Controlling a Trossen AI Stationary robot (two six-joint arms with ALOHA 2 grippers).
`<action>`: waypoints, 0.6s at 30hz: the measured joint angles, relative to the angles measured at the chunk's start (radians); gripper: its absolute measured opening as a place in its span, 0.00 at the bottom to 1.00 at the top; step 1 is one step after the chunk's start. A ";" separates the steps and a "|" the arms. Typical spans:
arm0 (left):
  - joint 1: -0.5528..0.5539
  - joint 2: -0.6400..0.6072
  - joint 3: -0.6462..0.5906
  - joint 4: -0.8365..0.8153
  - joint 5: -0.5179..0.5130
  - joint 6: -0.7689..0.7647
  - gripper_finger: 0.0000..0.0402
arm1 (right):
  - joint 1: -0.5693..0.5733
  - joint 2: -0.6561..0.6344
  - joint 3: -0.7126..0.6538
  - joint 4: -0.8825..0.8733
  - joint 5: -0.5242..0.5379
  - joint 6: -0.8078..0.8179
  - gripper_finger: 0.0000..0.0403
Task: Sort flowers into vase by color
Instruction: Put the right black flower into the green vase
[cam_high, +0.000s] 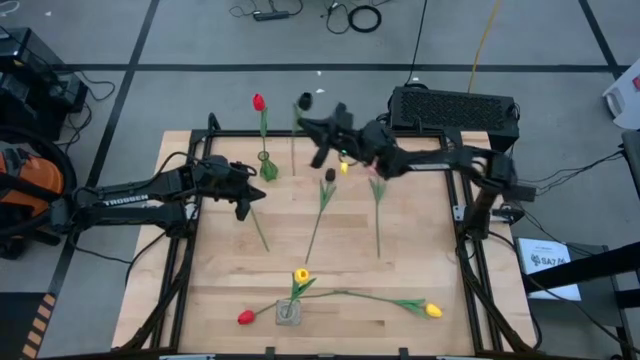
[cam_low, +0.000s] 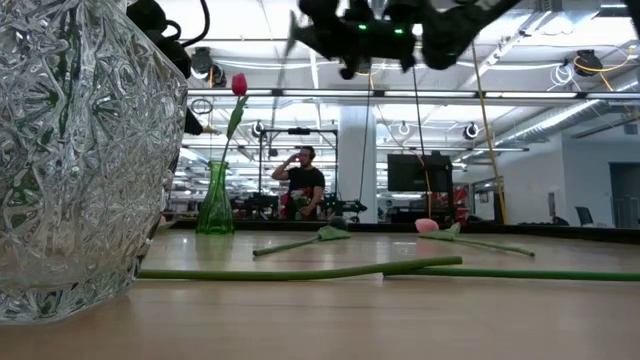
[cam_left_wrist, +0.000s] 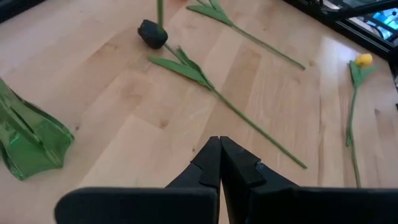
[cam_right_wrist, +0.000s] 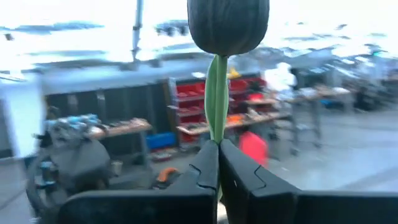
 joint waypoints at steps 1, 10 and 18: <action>0.000 0.000 0.000 0.000 0.000 0.000 0.02 | -0.003 0.035 0.049 -0.002 -0.022 -0.002 0.00; 0.000 -0.004 0.000 -0.044 0.018 -0.001 0.02 | -0.011 0.254 0.391 -0.036 -0.102 -0.056 0.00; 0.000 -0.035 0.000 -0.128 0.018 0.000 0.02 | -0.035 0.368 0.488 -0.009 -0.120 -0.023 0.00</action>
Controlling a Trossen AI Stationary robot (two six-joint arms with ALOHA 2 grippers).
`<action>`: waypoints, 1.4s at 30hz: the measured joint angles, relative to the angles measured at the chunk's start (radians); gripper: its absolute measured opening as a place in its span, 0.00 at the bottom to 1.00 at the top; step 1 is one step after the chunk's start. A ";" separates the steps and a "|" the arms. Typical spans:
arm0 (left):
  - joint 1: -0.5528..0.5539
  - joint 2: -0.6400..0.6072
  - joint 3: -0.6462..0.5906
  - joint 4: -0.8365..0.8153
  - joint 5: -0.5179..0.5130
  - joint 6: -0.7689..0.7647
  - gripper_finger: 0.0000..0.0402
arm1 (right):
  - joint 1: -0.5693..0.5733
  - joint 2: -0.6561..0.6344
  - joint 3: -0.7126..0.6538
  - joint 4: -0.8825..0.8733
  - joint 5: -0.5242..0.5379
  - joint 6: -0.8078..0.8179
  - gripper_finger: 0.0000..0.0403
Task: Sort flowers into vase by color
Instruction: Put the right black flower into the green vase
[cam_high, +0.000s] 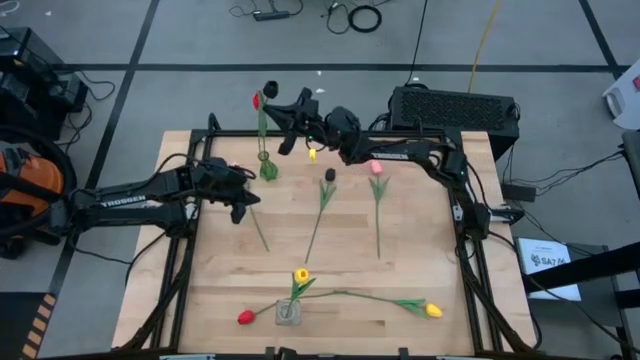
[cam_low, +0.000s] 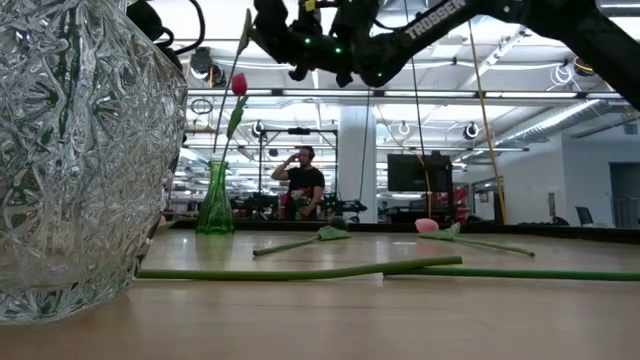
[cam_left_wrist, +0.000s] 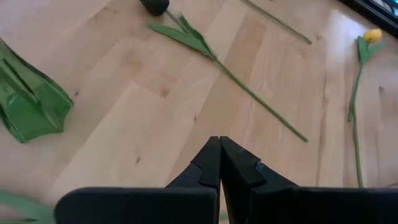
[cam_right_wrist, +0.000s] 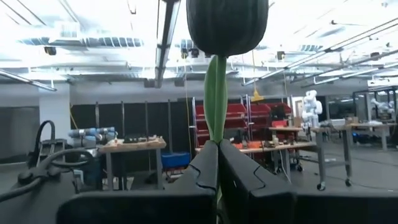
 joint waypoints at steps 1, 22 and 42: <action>0.000 -0.003 0.000 -0.001 0.000 0.000 0.02 | -0.001 0.003 0.004 0.004 -0.001 0.000 0.00; 0.000 -0.009 0.000 -0.005 0.023 0.000 0.02 | -0.016 0.079 0.005 -0.011 -0.006 -0.045 0.00; 0.000 -0.009 0.000 -0.007 0.029 0.000 0.02 | 0.000 0.120 0.005 -0.230 -0.003 0.002 0.02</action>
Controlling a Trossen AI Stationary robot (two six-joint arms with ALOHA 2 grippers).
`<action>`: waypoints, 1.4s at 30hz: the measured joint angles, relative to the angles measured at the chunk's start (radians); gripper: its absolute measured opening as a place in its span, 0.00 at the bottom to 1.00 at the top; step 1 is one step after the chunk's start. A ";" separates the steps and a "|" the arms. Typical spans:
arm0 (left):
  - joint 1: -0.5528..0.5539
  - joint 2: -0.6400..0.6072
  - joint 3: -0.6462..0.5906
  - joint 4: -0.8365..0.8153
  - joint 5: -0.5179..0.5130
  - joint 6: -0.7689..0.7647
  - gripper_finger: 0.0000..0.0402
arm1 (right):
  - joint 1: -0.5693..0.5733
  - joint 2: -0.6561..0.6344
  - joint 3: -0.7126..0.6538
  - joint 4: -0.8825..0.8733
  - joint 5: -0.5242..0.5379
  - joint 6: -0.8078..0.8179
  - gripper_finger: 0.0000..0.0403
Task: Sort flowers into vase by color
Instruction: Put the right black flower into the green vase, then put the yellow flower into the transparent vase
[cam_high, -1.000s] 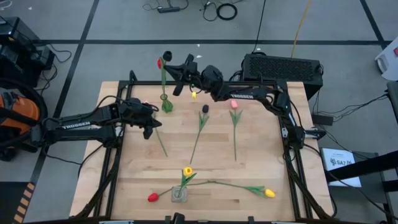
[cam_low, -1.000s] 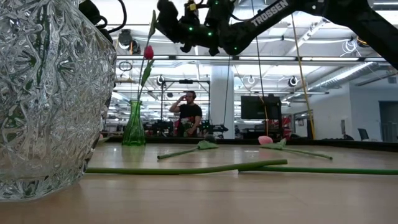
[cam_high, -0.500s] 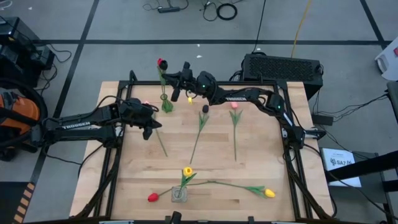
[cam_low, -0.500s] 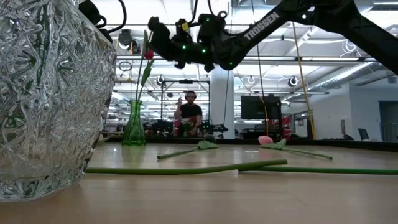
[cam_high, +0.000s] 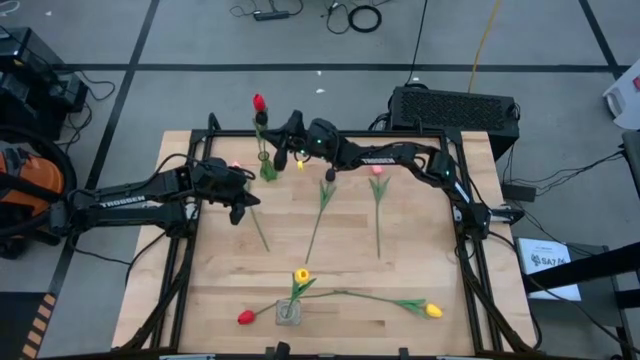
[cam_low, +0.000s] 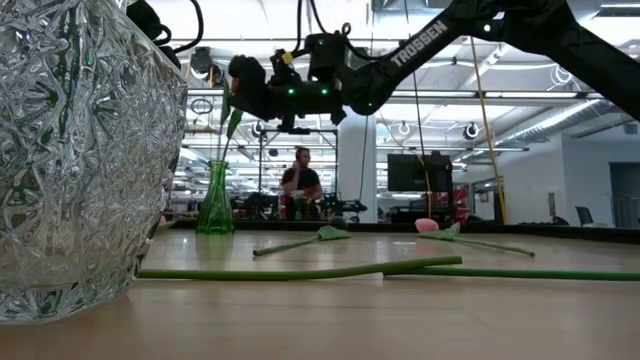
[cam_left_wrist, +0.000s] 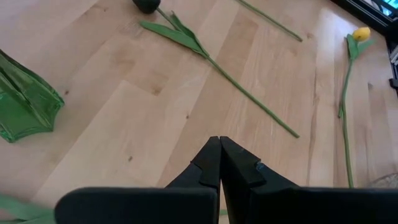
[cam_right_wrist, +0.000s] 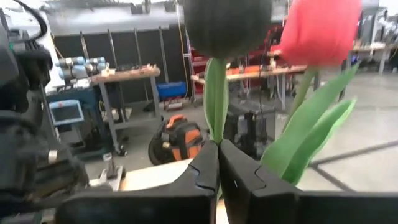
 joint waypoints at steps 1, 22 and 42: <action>0.000 0.000 0.000 0.000 0.000 0.000 0.02 | 0.003 0.000 0.000 -0.008 0.000 -0.001 0.03; 0.000 0.000 -0.001 0.000 -0.004 -0.001 0.02 | 0.017 -0.217 0.000 -0.403 0.059 -0.087 0.37; 0.000 0.001 -0.001 0.132 -0.032 0.013 0.02 | 0.074 -0.559 0.000 -1.773 0.200 0.339 0.37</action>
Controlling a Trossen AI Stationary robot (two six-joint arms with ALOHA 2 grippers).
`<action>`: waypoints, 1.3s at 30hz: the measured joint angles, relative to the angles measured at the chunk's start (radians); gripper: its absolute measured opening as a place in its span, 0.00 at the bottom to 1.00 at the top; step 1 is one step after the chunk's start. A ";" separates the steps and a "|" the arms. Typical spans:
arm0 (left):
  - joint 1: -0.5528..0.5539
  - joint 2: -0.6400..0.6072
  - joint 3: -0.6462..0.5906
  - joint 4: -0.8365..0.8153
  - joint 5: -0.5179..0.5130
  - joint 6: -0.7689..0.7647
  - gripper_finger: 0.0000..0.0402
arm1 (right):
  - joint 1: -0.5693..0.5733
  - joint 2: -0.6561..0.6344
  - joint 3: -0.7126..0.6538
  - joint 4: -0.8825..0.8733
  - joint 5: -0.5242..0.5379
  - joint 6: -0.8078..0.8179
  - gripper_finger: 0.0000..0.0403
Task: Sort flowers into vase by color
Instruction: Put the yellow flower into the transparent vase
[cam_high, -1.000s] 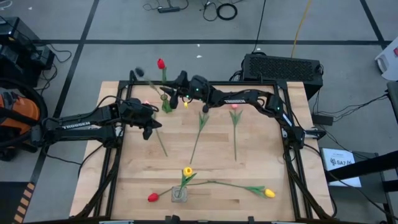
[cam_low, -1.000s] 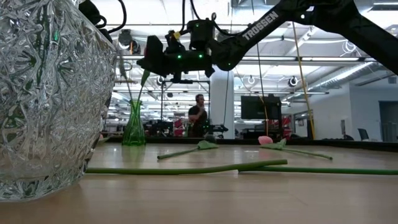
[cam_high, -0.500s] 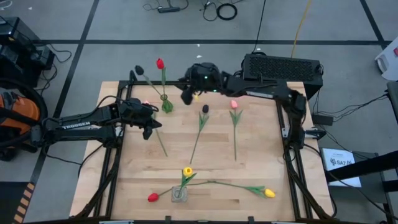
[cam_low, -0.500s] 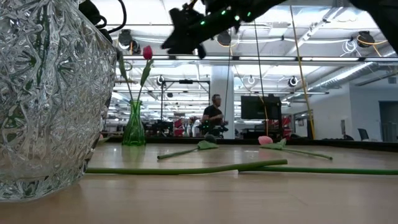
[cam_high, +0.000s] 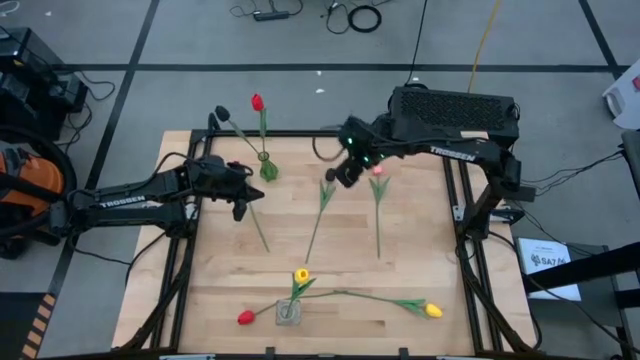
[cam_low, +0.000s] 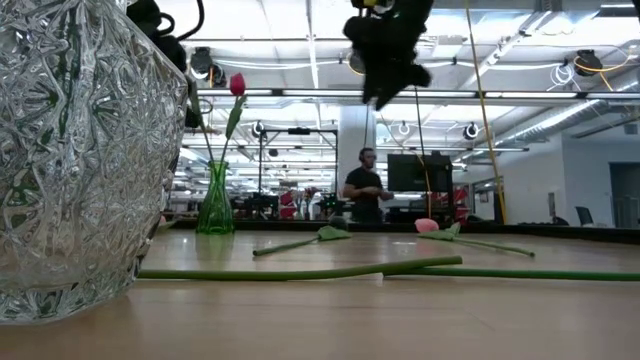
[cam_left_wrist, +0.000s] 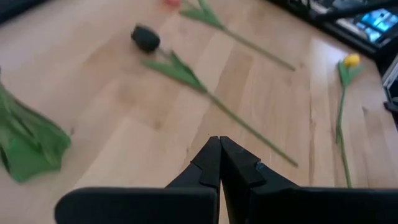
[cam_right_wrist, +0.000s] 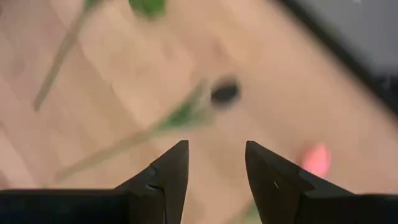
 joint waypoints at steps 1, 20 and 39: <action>0.000 0.000 0.000 0.016 -0.002 0.012 0.02 | 0.021 -0.007 0.000 -0.049 0.019 0.046 0.37; 0.000 0.000 0.000 0.063 -0.004 0.121 0.02 | 0.592 -0.167 -0.254 -0.281 -0.014 1.327 0.36; 0.000 0.000 0.000 0.114 -0.033 0.128 0.02 | 0.918 -0.092 -0.563 0.366 -0.207 1.771 0.36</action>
